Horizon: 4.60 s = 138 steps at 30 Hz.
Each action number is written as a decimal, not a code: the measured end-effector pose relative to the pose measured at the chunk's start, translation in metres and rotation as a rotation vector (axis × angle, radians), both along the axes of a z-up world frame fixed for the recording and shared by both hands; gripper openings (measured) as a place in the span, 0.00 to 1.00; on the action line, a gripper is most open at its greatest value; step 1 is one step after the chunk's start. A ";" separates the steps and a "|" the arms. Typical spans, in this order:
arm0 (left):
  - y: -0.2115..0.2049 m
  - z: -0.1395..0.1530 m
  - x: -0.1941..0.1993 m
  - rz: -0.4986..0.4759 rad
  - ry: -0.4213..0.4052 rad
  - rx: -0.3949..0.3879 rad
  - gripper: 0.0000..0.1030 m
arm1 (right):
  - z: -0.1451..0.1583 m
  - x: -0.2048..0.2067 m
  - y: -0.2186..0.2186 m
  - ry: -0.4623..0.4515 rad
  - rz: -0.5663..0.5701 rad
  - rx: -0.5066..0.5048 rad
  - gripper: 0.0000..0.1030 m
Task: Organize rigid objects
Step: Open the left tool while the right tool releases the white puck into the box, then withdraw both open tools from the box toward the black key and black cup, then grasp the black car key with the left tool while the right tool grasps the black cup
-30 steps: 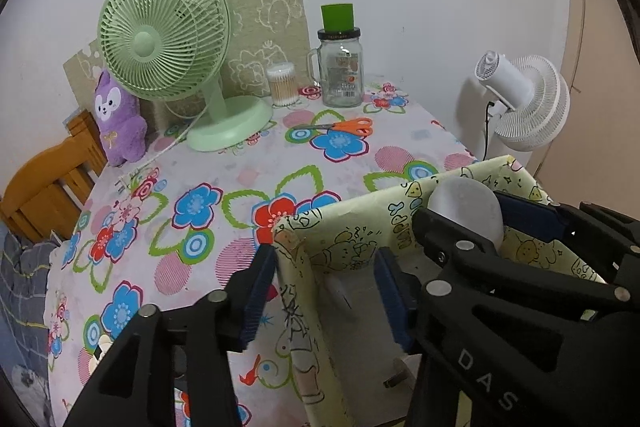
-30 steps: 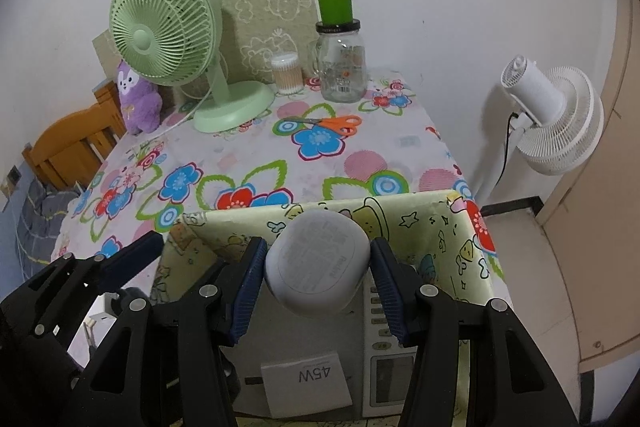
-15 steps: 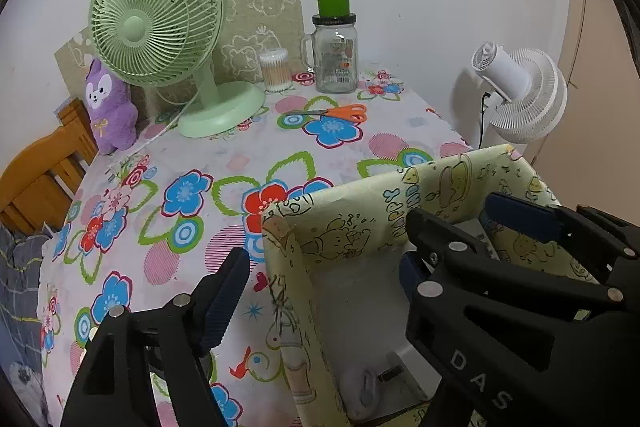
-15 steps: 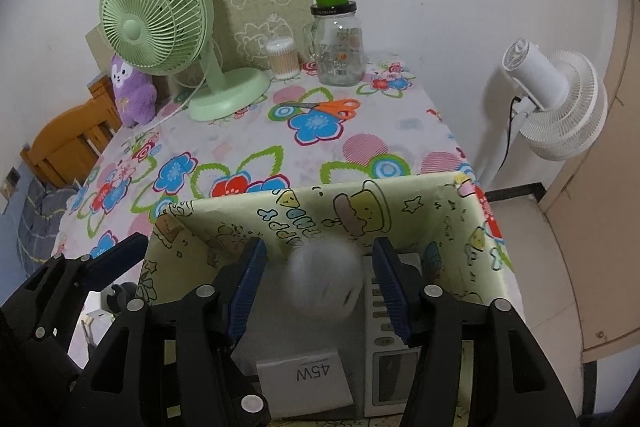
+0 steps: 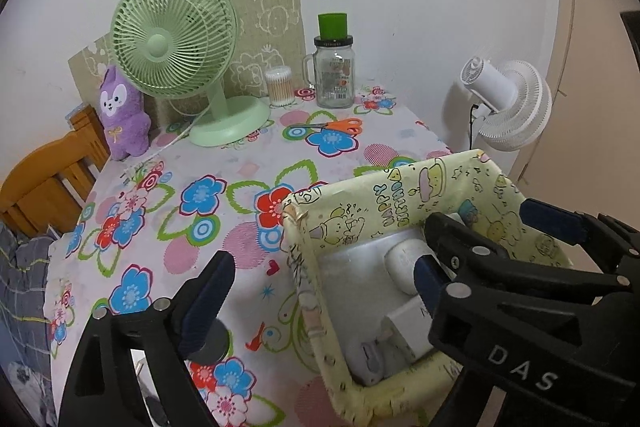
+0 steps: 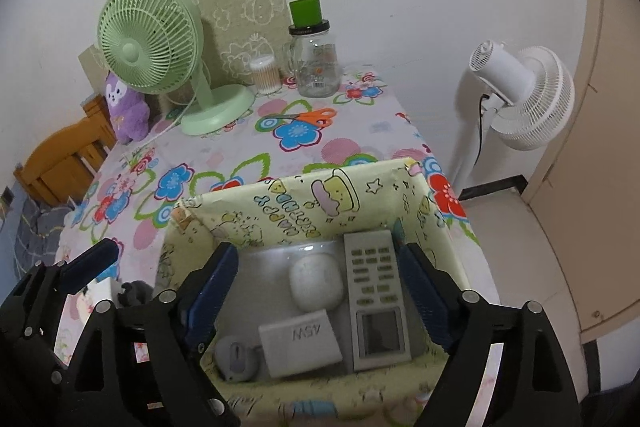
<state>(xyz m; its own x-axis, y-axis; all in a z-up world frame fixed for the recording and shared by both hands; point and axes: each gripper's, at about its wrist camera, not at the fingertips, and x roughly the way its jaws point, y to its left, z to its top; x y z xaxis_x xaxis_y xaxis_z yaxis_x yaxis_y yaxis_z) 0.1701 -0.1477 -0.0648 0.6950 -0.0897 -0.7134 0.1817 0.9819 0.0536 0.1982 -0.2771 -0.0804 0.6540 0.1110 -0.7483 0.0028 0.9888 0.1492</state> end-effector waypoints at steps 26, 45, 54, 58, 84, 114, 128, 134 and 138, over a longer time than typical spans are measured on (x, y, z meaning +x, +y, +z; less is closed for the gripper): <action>0.039 0.035 -0.087 0.003 -0.095 -0.024 1.00 | 0.050 -0.091 0.038 -0.147 0.018 -0.073 0.99; 0.074 0.036 -0.130 0.035 -0.111 -0.061 1.00 | 0.059 -0.140 0.076 -0.215 0.084 -0.106 1.00; 0.096 0.027 -0.142 0.084 -0.101 -0.075 1.00 | 0.053 -0.151 0.095 -0.212 0.102 -0.125 1.00; 0.105 0.023 -0.145 0.094 -0.103 -0.072 1.00 | 0.048 -0.153 0.099 -0.200 0.097 -0.112 1.00; 0.172 -0.039 -0.121 0.169 -0.026 -0.022 1.00 | -0.012 -0.125 0.165 -0.153 0.167 -0.116 1.00; 0.185 -0.109 -0.075 0.246 0.113 -0.050 0.89 | -0.084 -0.074 0.201 -0.032 0.245 -0.141 1.00; 0.177 -0.106 -0.075 0.250 0.094 -0.080 0.37 | -0.093 -0.058 0.201 -0.021 0.221 -0.132 1.00; 0.177 -0.105 -0.069 0.221 0.094 -0.082 0.32 | -0.094 -0.051 0.207 -0.015 0.226 -0.131 1.00; 0.177 -0.105 -0.061 0.214 0.095 -0.075 0.32 | -0.095 -0.045 0.209 -0.002 0.209 -0.127 1.00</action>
<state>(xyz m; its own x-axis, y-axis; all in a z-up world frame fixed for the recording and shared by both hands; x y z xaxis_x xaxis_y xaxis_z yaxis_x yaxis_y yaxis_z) 0.1096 0.0296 -0.1700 0.6340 -0.0028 -0.7733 -0.0305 0.9991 -0.0286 0.1535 -0.0680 -0.1755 0.6283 0.1487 -0.7636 -0.2035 0.9788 0.0231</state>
